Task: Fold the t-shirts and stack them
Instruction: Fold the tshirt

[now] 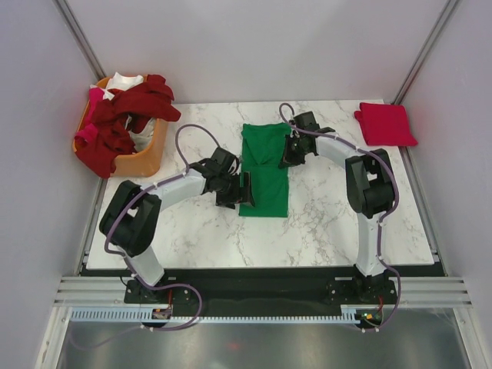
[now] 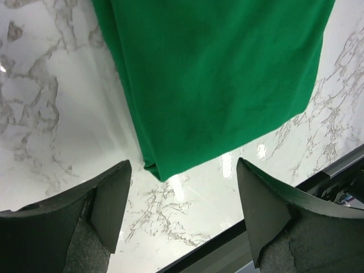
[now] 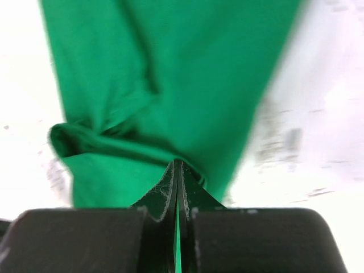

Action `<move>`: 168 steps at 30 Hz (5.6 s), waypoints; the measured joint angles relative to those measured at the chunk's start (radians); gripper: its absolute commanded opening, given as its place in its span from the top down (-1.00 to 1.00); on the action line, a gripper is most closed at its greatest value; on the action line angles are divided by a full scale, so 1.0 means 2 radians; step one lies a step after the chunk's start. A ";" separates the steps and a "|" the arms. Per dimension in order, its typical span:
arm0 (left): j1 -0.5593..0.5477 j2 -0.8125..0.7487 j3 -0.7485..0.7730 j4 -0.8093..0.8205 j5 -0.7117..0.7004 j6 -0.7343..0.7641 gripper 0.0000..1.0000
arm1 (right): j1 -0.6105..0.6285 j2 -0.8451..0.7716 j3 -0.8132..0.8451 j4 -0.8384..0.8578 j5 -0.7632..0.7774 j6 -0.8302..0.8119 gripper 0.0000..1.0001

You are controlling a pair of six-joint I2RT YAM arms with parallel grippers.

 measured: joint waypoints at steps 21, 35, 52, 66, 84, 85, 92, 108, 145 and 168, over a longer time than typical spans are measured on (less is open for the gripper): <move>0.000 -0.112 -0.092 0.023 -0.017 -0.015 -0.60 | -0.009 -0.285 -0.162 0.000 0.049 -0.056 -0.51; 0.000 -0.079 -0.118 0.096 0.004 -0.040 -0.54 | -0.006 -0.285 -0.395 0.084 -0.056 -0.016 -0.40; 0.000 -0.051 -0.139 0.152 0.023 -0.056 -0.37 | 0.026 -0.259 -0.431 0.186 -0.094 0.023 0.12; 0.000 -0.020 -0.140 0.182 0.028 -0.068 0.95 | 0.027 -0.246 -0.432 0.189 -0.093 0.028 0.87; -0.033 -0.240 -0.219 0.117 0.030 -0.100 0.95 | 0.110 -0.438 -0.445 0.087 -0.040 0.073 1.00; -0.036 -0.263 -0.220 0.106 0.030 -0.104 0.95 | 0.117 -0.460 -0.445 0.080 -0.037 0.080 1.00; -0.045 -0.344 -0.219 0.039 0.029 -0.122 0.95 | 0.136 -0.544 -0.445 0.041 -0.021 0.120 1.00; -0.021 -0.205 -0.018 -0.030 0.004 -0.096 0.95 | 0.131 -0.407 -0.224 -0.042 0.095 0.080 1.00; 0.139 0.214 0.361 -0.118 -0.044 -0.001 -1.00 | -0.016 0.040 0.189 -0.112 0.130 -0.004 -0.74; 0.063 0.193 0.319 -0.079 -0.015 0.018 -0.15 | 0.003 0.050 0.082 0.009 -0.084 0.028 0.94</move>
